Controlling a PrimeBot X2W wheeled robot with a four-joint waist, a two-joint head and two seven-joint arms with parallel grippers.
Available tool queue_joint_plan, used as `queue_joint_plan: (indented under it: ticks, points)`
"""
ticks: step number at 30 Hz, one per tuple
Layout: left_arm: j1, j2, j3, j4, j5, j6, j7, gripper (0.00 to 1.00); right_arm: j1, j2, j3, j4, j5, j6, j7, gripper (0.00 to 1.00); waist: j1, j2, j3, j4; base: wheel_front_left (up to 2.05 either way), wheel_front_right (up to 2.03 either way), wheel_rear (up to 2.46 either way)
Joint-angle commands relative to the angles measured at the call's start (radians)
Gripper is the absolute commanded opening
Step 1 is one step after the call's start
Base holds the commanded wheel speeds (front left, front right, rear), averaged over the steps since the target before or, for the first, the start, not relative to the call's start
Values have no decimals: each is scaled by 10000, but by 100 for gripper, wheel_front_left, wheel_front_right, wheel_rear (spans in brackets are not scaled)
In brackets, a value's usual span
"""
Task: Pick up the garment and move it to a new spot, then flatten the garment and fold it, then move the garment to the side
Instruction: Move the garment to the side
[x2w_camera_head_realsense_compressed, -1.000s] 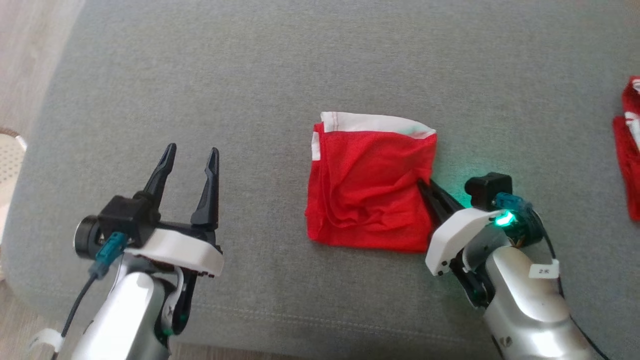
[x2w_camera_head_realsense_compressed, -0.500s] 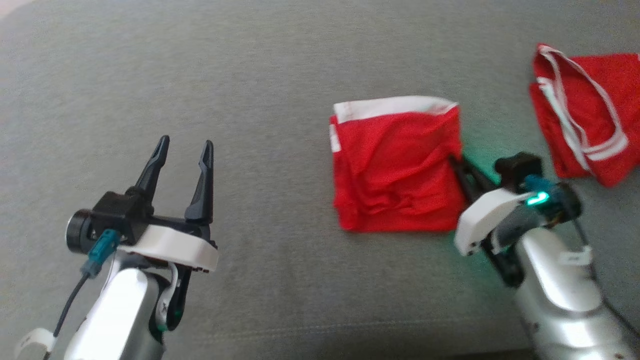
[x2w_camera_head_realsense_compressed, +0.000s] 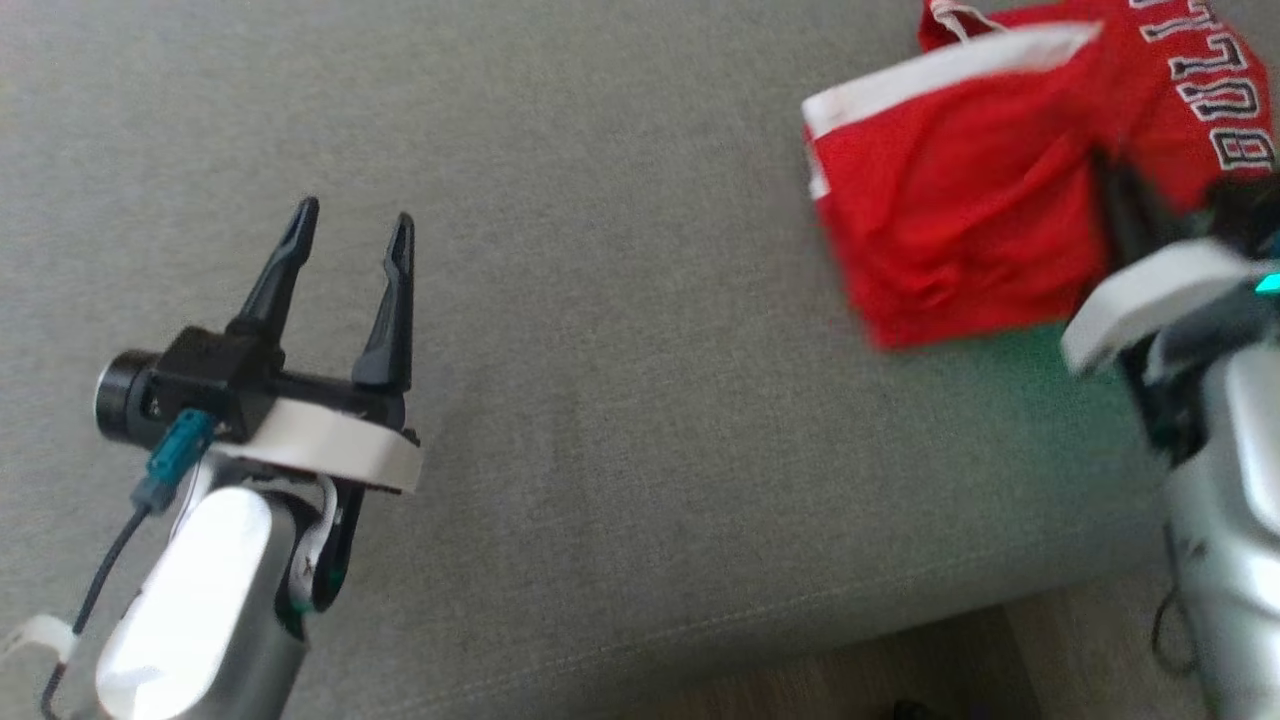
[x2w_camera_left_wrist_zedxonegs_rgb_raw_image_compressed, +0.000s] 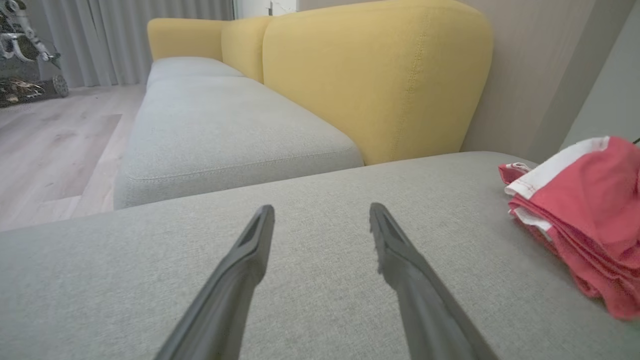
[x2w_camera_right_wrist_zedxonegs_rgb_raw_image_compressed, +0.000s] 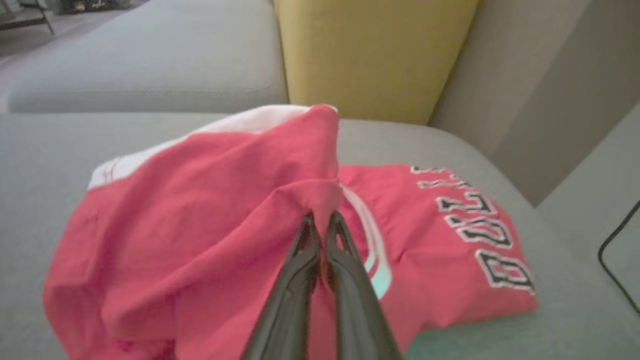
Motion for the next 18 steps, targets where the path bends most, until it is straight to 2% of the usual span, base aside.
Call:
queue_joint_plan:
  ticks: [1,12,18]
  points:
    - [-453,283,377,-368,101,-16,26,100,-537,-215,25,-349,4,-9,-156,0,0,0,285,-178,0,0,0]
    - [-1048,329,108,-461,217,-222,163,100,-2532,-761,-2255,1470,-27,-9,-615,0,0,0,1226,53,0,0,0]
    - [-1218,348,53,-434,238,-249,142,100,-2964,-787,-2945,2095,-109,-9,-729,0,0,0,1624,164,0,0,0]
